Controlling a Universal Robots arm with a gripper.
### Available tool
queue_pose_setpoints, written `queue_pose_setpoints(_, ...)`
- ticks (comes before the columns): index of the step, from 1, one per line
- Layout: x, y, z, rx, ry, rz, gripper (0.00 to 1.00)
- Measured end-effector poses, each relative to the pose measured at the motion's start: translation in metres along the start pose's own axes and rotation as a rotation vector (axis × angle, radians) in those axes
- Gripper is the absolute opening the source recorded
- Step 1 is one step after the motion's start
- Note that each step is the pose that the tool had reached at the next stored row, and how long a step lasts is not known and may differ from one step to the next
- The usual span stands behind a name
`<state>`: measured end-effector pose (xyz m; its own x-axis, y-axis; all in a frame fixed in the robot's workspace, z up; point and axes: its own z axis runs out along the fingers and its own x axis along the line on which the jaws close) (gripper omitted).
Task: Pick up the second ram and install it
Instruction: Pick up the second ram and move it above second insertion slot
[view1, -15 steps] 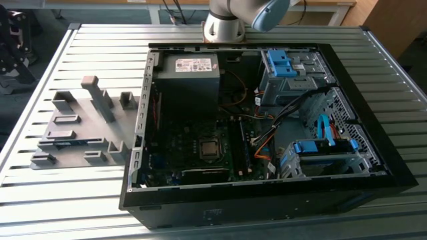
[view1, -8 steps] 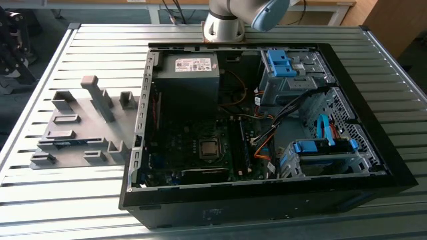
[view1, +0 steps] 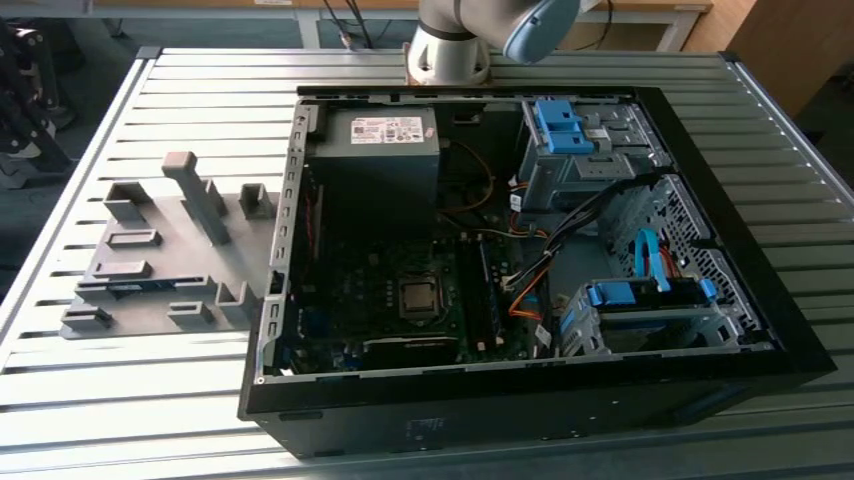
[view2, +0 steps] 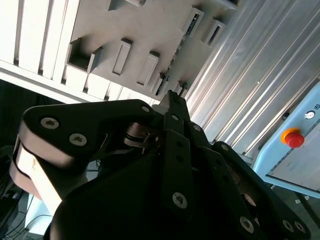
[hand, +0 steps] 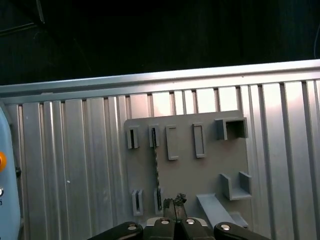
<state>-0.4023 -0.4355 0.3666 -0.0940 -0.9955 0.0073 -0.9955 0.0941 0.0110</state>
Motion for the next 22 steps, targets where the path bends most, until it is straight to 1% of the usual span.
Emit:
queue_pose_setpoints(2, 0.0002, 0.0002, 0.0010, 0.0002, 0.0000, -0.011, 0.11)
queue_pose_setpoints(7, 0.0009, 0.0009, 0.0037, 0.0006, 0.0005, -0.059, 0.11)
queue_pose_setpoints(8, 0.0011, 0.0012, 0.0046, 0.0006, 0.0006, -0.065, 0.16)
queue_pose_setpoints(9, 0.0014, 0.0014, 0.0056, 0.0007, 0.0005, -0.067, 0.16)
queue_pose_setpoints(10, 0.0017, 0.0017, 0.0067, 0.0008, 0.0006, -0.068, 0.24)
queue_pose_setpoints(19, 0.0030, 0.0022, 0.0187, 0.0007, 0.0006, -0.072, 0.25)
queue_pose_setpoints(20, 0.0031, 0.0022, 0.0202, 0.0005, 0.0007, -0.071, 0.30)
queue_pose_setpoints(21, 0.0031, 0.0023, 0.0220, 0.0006, 0.0007, -0.071, 0.30)
queue_pose_setpoints(22, 0.0032, 0.0023, 0.0238, 0.0006, 0.0007, -0.071, 0.37)
